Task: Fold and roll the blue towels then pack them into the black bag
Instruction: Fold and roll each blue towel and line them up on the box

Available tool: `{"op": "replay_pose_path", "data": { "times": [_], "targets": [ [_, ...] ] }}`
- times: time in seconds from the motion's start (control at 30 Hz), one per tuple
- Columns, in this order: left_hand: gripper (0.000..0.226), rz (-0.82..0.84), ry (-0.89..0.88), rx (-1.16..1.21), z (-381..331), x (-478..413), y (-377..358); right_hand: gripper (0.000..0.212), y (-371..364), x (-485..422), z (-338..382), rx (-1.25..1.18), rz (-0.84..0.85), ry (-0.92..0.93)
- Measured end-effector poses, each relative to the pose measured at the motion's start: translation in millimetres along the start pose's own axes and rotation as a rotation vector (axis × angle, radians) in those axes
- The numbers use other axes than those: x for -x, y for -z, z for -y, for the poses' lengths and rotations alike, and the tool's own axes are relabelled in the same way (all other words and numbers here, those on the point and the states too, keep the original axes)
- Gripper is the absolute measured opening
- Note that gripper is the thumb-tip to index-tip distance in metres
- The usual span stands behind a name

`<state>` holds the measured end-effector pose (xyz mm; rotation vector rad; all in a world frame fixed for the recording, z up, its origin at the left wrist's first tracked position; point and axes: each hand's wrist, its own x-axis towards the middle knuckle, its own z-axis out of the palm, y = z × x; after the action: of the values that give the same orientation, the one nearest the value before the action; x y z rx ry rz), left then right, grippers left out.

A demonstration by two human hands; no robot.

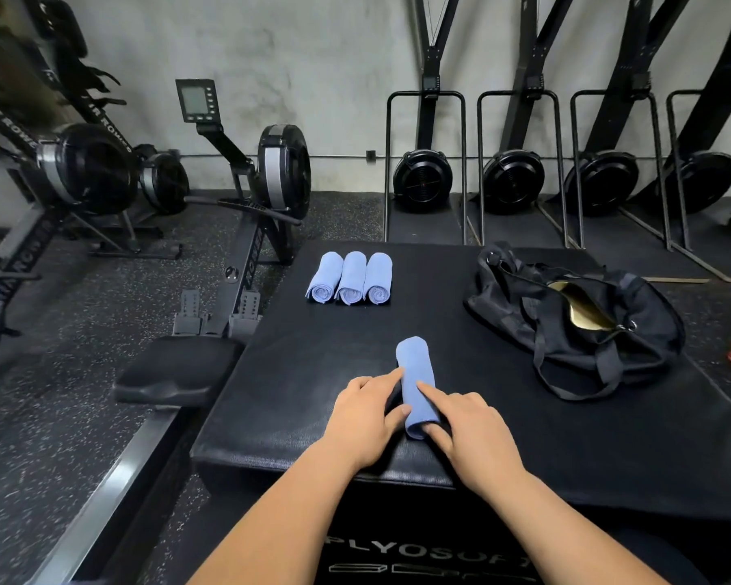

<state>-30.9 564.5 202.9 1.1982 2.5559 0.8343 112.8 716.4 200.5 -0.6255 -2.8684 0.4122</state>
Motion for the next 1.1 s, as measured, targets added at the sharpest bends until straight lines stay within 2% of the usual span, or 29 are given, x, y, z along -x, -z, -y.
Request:
{"op": "replay_pose_path", "data": {
  "times": [0.13,0.6,0.83,1.1],
  "targets": [
    [0.053,-0.019,-0.022,-0.016,1.6,-7.9,4.4,0.057,-3.1,-21.8,-1.7,-0.006,-0.019,-0.054],
    [0.067,0.012,0.043,-0.300,51.3,-82.2,2.4,0.055,-12.9,-116.5,2.4,-0.063,-0.089,-0.138],
    [0.073,-0.060,0.109,-0.391,73.3,-123.7,-0.8,0.056,-18.2,-168.4,0.5,-0.091,-0.141,-0.196],
    [0.077,-0.115,0.114,-0.416,77.0,-124.2,-10.2,0.056,-28.3,-222.1,-4.5,-0.090,-0.165,-0.227]
  ]
}}
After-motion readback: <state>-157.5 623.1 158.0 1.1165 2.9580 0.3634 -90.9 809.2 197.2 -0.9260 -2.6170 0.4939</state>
